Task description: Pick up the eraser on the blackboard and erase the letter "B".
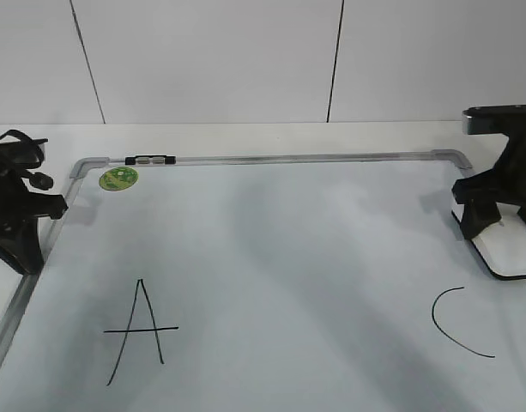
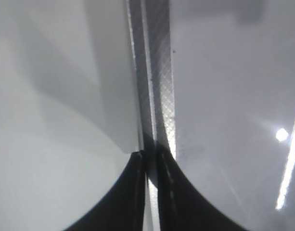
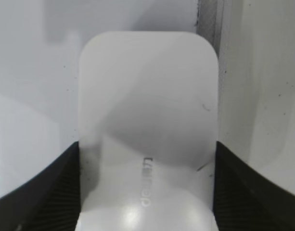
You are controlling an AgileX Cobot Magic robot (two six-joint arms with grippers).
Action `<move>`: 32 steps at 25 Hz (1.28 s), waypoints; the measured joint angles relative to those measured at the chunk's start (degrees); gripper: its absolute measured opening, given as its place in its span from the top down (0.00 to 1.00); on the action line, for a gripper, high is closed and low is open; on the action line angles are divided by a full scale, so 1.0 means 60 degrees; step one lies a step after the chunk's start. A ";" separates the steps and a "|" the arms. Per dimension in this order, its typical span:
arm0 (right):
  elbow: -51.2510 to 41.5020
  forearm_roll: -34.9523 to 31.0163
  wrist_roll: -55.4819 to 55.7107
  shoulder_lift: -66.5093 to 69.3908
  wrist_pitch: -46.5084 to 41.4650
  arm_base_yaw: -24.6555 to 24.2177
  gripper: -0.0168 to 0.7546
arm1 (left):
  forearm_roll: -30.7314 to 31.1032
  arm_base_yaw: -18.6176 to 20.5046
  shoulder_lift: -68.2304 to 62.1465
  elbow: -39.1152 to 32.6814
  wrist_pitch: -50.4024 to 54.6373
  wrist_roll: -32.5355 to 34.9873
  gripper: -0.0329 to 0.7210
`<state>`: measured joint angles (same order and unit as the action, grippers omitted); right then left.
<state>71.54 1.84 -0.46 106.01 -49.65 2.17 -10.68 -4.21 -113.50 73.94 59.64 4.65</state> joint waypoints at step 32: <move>0.0000 -0.0058 0.0077 0.0250 0.0068 0.0000 0.19 | -0.0016 0.0000 0.0000 0.0000 0.0000 0.0000 0.93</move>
<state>71.54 1.49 0.00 107.51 -49.24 2.17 -10.78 -4.21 -113.50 73.94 59.64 4.65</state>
